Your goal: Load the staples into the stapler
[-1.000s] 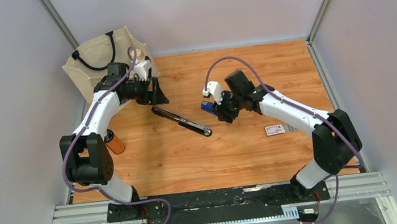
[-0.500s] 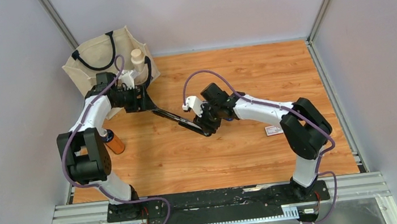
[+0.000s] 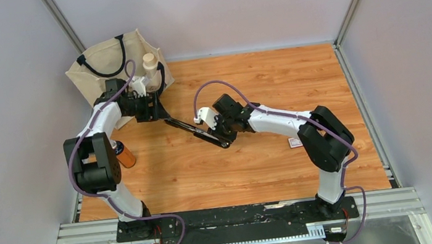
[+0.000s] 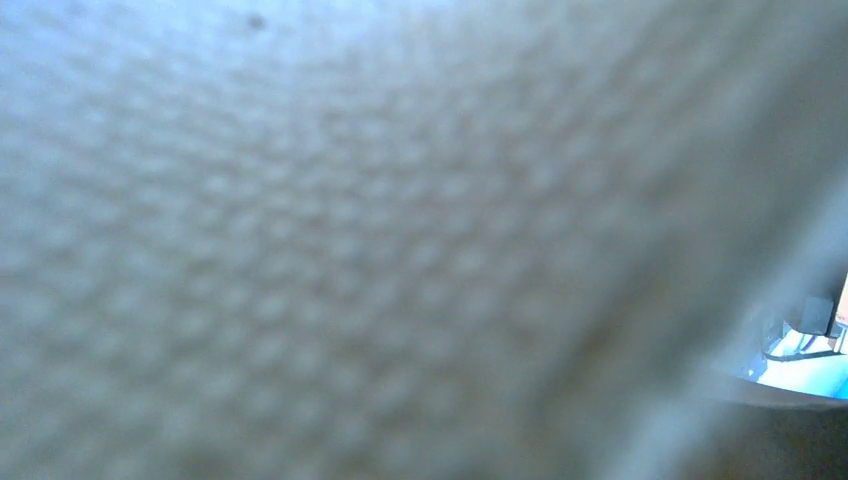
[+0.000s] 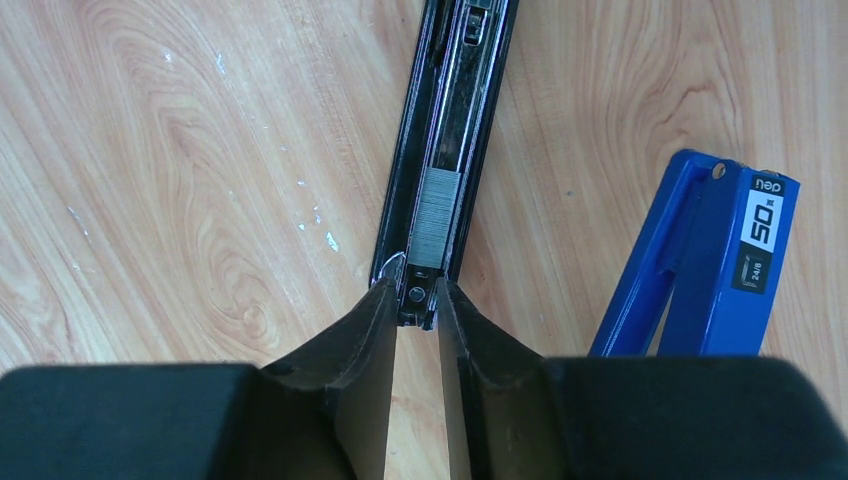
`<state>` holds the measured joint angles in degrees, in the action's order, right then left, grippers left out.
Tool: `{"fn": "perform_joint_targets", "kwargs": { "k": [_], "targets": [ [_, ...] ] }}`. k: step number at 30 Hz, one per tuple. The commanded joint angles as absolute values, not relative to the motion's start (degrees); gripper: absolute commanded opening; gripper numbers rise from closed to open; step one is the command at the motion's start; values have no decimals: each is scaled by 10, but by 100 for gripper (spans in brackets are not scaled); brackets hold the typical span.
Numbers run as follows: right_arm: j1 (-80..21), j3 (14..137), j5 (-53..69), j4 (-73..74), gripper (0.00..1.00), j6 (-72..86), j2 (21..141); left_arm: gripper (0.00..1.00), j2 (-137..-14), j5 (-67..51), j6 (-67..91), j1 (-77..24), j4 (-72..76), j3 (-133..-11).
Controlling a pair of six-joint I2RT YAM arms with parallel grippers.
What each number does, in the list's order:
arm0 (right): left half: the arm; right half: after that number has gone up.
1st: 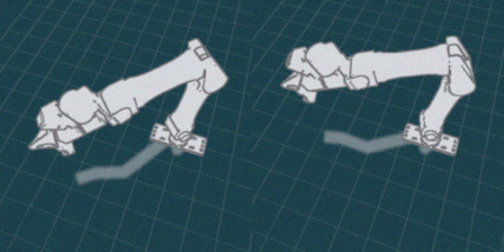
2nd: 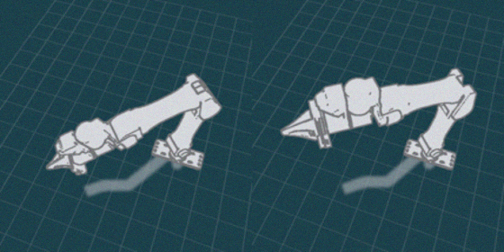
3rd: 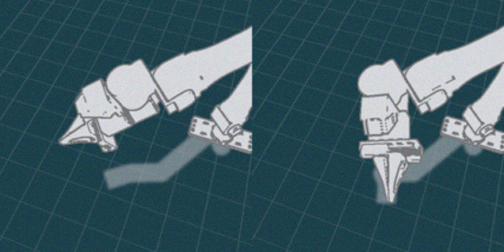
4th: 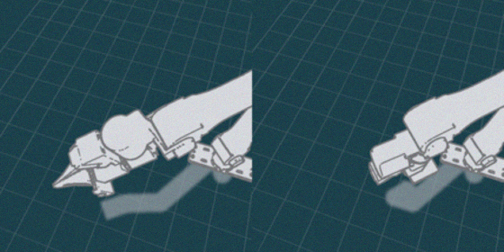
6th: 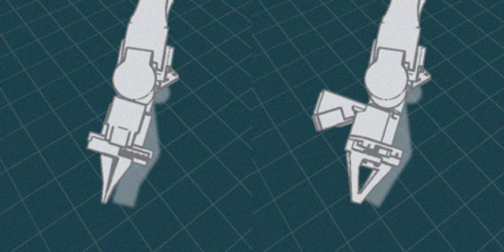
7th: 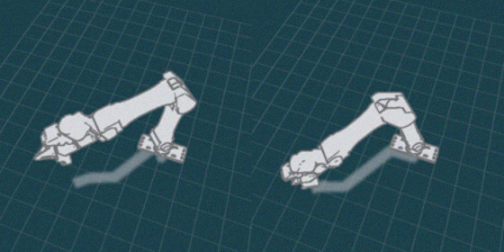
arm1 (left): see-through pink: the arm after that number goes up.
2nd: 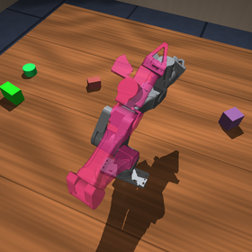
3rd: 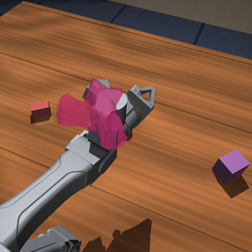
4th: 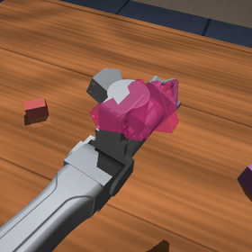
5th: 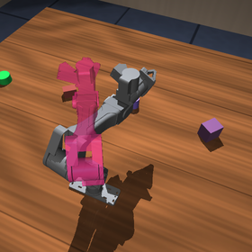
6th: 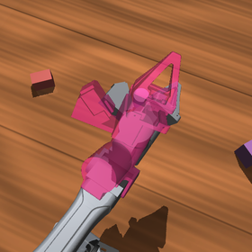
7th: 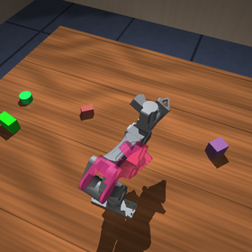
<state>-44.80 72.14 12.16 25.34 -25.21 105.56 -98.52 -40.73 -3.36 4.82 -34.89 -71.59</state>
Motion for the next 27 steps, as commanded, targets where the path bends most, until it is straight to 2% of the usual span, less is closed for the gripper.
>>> {"fn": "perform_joint_targets", "kwargs": {
  "k": [1,22,27],
  "targets": [
    [-452,735,98,244,28,-247,1071,86,-1002,-401,-37,54,-341,-743],
    [-458,734,72,265,31,-250,1081,86,-1025,-408,-29,54,-331,-750],
    [-459,737,69,274,27,-254,1098,86,-1030,-410,-24,54,-330,-751]
  ]
}}
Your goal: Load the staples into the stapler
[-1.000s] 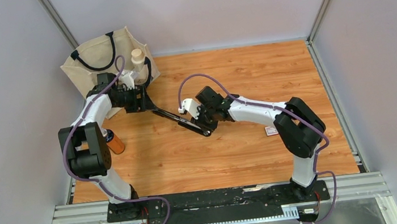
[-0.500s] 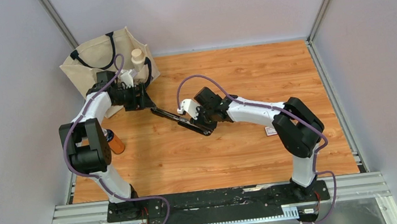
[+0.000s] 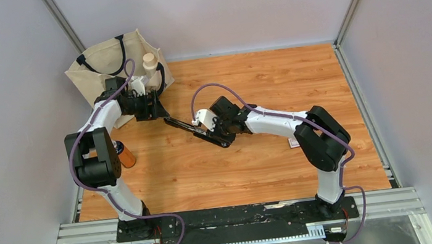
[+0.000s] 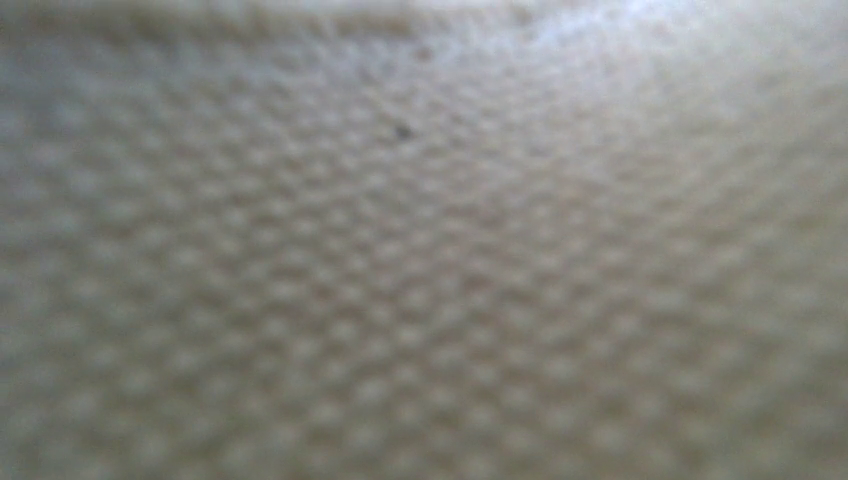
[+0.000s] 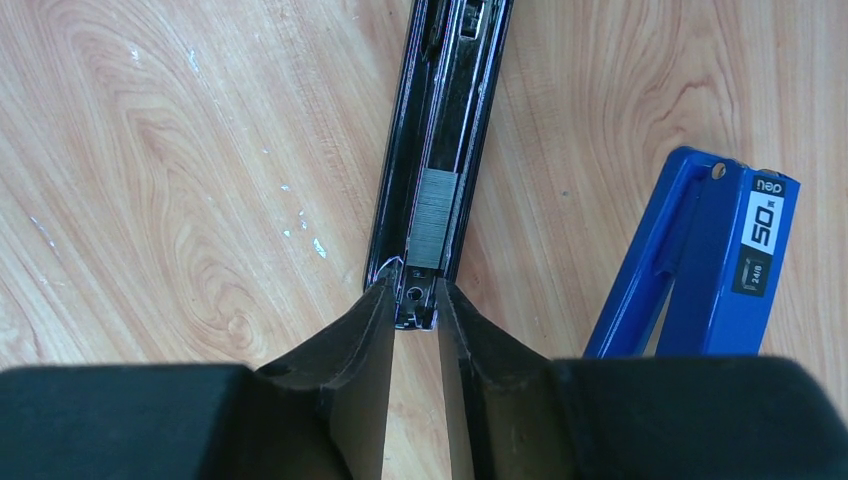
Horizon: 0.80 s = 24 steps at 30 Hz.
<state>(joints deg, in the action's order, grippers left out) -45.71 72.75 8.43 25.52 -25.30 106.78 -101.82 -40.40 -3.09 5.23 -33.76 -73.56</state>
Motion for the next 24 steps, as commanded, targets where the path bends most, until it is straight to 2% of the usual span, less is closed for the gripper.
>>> {"fn": "perform_joint_targets", "kwargs": {
  "k": [1,11,24],
  "targets": [
    [-460,737,68,276,27,-255,1102,86,-1032,-411,-24,54,-331,-753],
    [-460,740,55,294,27,-261,1115,86,-1045,-410,-18,53,-332,-757],
    [-459,679,43,308,25,-293,1093,86,-1056,-381,-20,30,-325,-721]
  ]
}}
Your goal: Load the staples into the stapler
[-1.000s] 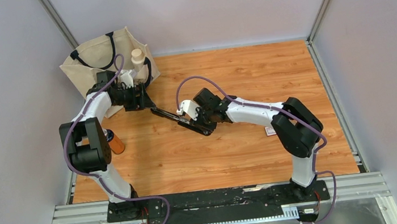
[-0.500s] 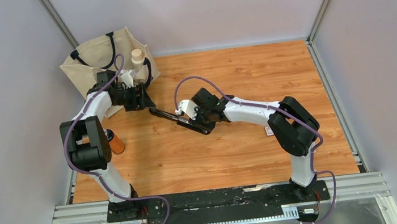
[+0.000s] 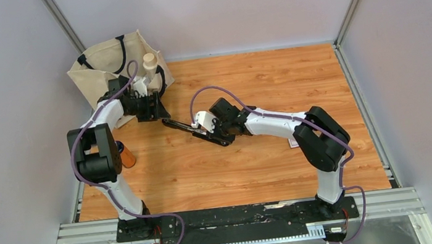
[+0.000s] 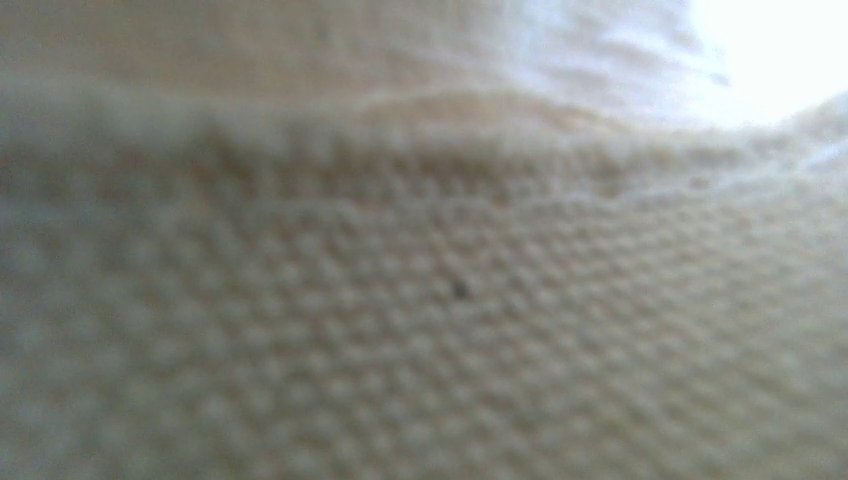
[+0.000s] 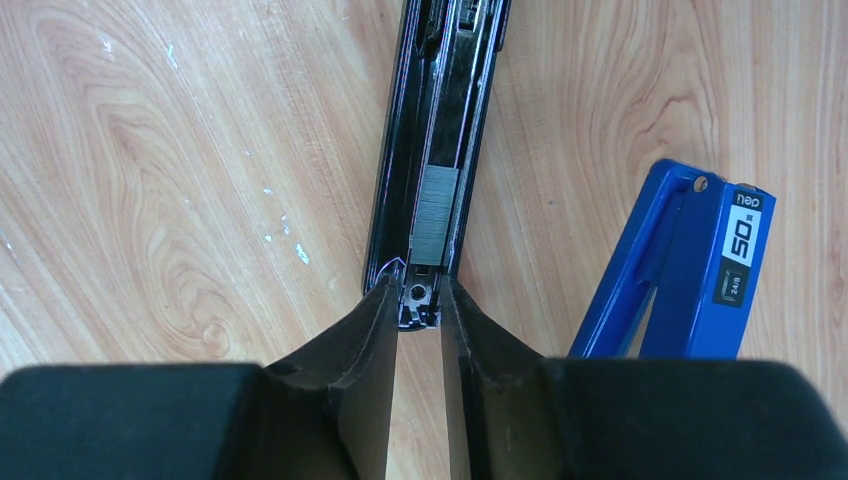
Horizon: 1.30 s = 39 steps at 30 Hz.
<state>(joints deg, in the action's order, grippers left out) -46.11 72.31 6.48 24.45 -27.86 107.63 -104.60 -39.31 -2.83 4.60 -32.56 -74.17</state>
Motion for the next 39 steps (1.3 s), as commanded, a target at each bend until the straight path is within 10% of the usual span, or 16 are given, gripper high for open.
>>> {"fn": "perform_joint_targets", "kwargs": {
  "k": [1,19,39],
  "targets": [
    [-459,677,43,305,25,-294,1089,86,-1051,-382,-18,30,-318,-715],
    [-459,711,36,301,20,-278,1110,89,-823,-401,-4,43,-268,-670],
    [-453,690,43,340,13,-294,1095,90,-925,-311,-89,-22,-289,-620]
  ]
}}
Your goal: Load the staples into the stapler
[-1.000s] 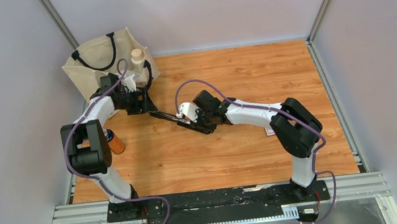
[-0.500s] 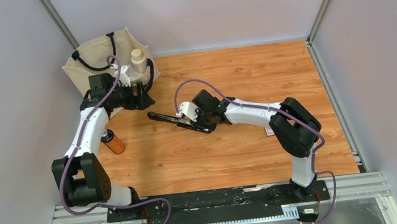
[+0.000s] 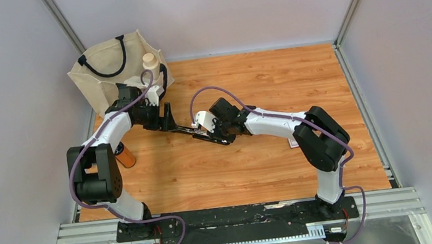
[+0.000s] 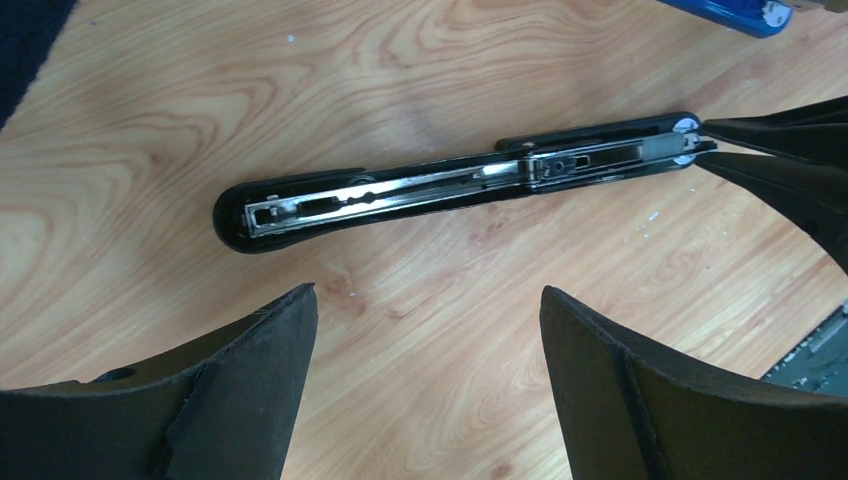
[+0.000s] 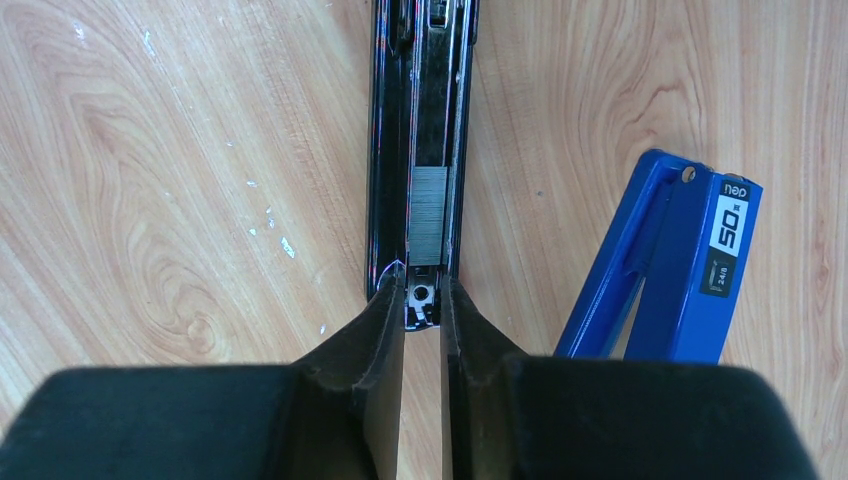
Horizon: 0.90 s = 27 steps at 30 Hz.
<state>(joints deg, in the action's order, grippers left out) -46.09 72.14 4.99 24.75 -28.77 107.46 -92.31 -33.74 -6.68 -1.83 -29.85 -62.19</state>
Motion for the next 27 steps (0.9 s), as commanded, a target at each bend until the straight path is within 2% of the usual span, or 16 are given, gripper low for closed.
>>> {"fn": "perform_joint_targets", "kwargs": {
  "k": [1,12,27],
  "targets": [
    [-451,689,43,343,13,-294,1095,90,-929,-307,-89,-23,-287,-620],
    [-448,679,48,358,13,-298,1080,90,-979,-238,-86,-28,-287,-649],
    [-448,683,66,366,13,-302,1085,90,-1022,-207,-85,-57,-308,-683]
  ]
}}
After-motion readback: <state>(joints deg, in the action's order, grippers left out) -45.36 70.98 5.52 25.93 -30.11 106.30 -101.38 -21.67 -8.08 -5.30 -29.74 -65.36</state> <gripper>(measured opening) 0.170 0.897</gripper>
